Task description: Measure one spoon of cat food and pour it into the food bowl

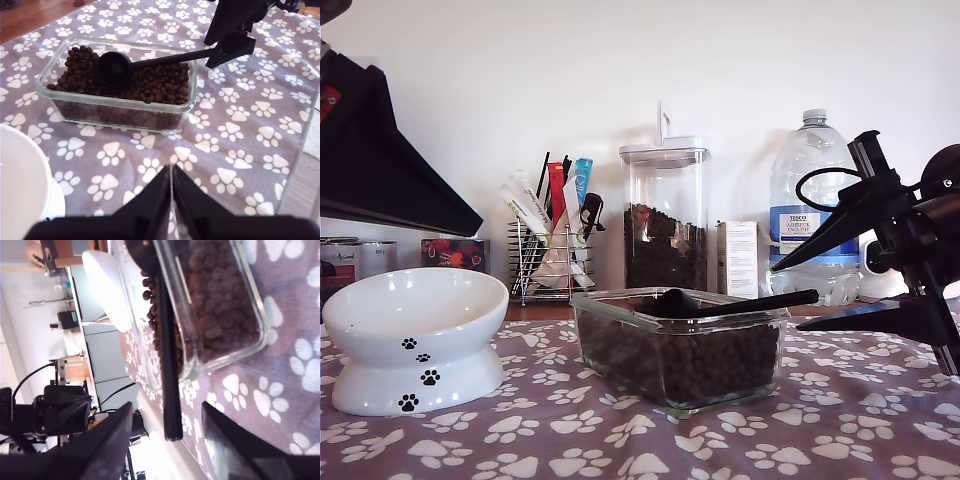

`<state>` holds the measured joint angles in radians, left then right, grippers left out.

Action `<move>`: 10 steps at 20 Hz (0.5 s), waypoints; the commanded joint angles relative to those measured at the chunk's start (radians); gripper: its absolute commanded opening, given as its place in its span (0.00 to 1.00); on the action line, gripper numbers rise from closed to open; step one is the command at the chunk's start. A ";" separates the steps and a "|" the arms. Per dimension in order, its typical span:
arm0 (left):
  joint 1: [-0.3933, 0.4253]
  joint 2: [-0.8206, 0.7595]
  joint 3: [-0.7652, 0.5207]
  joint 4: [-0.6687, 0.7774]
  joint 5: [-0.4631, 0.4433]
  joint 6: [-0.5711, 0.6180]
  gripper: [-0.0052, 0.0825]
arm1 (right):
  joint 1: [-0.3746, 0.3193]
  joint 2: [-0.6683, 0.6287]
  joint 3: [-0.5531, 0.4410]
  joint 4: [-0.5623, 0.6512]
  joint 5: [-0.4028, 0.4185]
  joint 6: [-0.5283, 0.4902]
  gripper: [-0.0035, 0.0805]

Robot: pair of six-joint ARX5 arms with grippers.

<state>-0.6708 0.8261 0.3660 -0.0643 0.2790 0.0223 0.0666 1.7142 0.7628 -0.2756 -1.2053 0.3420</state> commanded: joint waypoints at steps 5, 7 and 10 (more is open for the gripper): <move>-0.003 -0.001 -0.016 0.005 0.005 0.005 0.04 | -0.044 -0.138 0.008 -0.119 0.074 -0.142 0.54; -0.003 -0.001 -0.016 0.005 0.013 0.005 0.04 | -0.067 -0.163 0.026 -0.219 0.194 -0.249 0.55; -0.003 -0.001 -0.016 0.005 0.034 0.005 0.04 | -0.075 -0.210 0.031 -0.294 0.375 -0.352 0.55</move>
<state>-0.6708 0.8261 0.3660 -0.0669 0.3069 0.0227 -0.0105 1.5383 0.7849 -0.5640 -0.8555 0.0139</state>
